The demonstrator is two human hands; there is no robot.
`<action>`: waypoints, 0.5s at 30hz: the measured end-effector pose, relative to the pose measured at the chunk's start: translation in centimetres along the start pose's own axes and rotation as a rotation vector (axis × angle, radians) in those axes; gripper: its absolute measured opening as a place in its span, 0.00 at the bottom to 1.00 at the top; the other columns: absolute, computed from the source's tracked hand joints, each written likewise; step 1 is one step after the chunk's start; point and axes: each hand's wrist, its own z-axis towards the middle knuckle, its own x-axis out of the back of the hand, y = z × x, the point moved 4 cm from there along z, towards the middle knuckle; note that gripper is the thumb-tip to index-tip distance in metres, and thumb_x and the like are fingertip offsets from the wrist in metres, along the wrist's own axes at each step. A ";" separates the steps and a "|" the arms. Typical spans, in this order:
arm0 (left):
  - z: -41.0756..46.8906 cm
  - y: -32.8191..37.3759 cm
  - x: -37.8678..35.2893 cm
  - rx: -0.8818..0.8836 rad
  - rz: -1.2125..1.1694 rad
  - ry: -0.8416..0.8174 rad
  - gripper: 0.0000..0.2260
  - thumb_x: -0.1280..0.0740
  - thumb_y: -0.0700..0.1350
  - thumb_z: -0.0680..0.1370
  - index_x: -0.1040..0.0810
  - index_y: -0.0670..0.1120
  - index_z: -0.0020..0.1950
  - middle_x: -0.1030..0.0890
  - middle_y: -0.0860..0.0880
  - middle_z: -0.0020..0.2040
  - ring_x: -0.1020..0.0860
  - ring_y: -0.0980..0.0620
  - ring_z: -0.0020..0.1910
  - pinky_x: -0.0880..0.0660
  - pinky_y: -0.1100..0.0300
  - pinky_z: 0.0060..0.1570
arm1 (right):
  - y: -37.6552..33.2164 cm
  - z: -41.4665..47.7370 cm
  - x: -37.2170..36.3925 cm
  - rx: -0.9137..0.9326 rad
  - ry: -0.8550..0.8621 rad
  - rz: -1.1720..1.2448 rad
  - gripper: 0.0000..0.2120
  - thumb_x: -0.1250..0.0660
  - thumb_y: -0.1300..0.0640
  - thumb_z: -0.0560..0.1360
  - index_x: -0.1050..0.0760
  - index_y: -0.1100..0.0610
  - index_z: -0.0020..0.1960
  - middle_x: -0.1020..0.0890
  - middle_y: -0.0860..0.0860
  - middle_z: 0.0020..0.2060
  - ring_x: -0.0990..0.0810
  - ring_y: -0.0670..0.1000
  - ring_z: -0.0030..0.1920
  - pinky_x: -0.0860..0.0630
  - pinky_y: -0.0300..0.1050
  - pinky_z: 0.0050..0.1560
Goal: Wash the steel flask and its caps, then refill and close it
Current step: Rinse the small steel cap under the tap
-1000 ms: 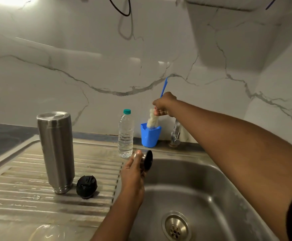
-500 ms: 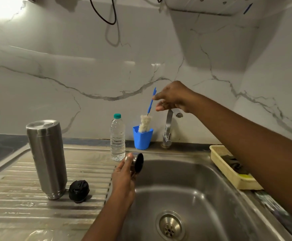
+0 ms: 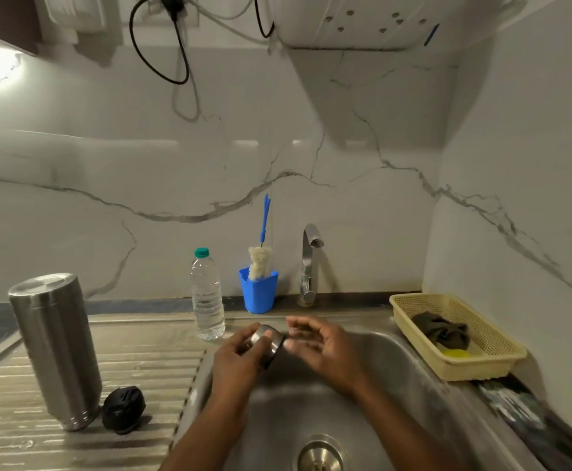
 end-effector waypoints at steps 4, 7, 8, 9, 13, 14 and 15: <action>1.0 1.2 -3.0 -0.073 0.177 -0.090 0.22 0.21 0.50 0.74 0.19 0.48 0.66 0.12 0.46 0.54 0.13 0.49 0.52 0.15 0.51 0.55 | 1.6 -0.2 -0.5 -0.007 -0.018 0.101 0.31 0.20 0.50 0.72 0.26 0.44 0.72 0.17 0.41 0.64 0.19 0.42 0.64 0.22 0.44 0.65; 2.2 2.1 -5.5 -0.131 0.292 -0.109 0.20 0.21 0.52 0.75 0.18 0.49 0.65 0.13 0.48 0.54 0.13 0.52 0.52 0.16 0.60 0.49 | 2.0 0.2 0.9 0.008 0.125 0.132 0.28 0.20 0.51 0.73 0.24 0.45 0.71 0.16 0.40 0.61 0.18 0.42 0.62 0.20 0.44 0.63; 2.7 2.5 -6.1 -0.139 0.322 -0.118 0.20 0.22 0.55 0.75 0.17 0.49 0.64 0.13 0.49 0.52 0.13 0.53 0.51 0.16 0.59 0.51 | 2.2 0.4 1.4 0.003 0.163 0.141 0.27 0.20 0.51 0.73 0.24 0.45 0.70 0.16 0.41 0.61 0.17 0.43 0.61 0.19 0.46 0.62; 3.2 2.8 -6.8 -0.147 0.341 -0.126 0.18 0.23 0.57 0.76 0.16 0.49 0.61 0.12 0.50 0.49 0.13 0.53 0.50 0.16 0.57 0.53 | 2.6 0.4 1.9 -0.011 0.205 0.142 0.28 0.20 0.50 0.72 0.23 0.45 0.70 0.16 0.43 0.61 0.17 0.44 0.61 0.18 0.49 0.62; 6.6 3.7 -8.8 -0.181 0.407 -0.067 0.09 0.28 0.51 0.81 0.16 0.46 0.53 0.13 0.49 0.45 0.15 0.49 0.50 0.19 0.57 0.51 | 4.4 0.7 2.9 -0.067 0.407 0.112 0.33 0.23 0.39 0.67 0.24 0.46 0.70 0.16 0.44 0.60 0.17 0.43 0.60 0.17 0.51 0.60; 7.8 3.6 -9.3 -0.167 0.422 -0.049 0.10 0.27 0.49 0.81 0.16 0.44 0.56 0.14 0.48 0.48 0.15 0.48 0.51 0.18 0.54 0.54 | 4.6 0.9 2.8 -0.072 0.434 0.105 0.34 0.24 0.37 0.67 0.24 0.46 0.71 0.16 0.43 0.61 0.17 0.43 0.60 0.17 0.51 0.60; 8.8 3.4 -9.8 -0.148 0.457 -0.043 0.12 0.26 0.49 0.80 0.17 0.44 0.61 0.14 0.48 0.52 0.16 0.48 0.54 0.18 0.52 0.59 | 4.7 1.0 2.7 -0.073 0.450 0.095 0.35 0.24 0.37 0.67 0.25 0.46 0.71 0.17 0.43 0.61 0.18 0.43 0.60 0.17 0.50 0.60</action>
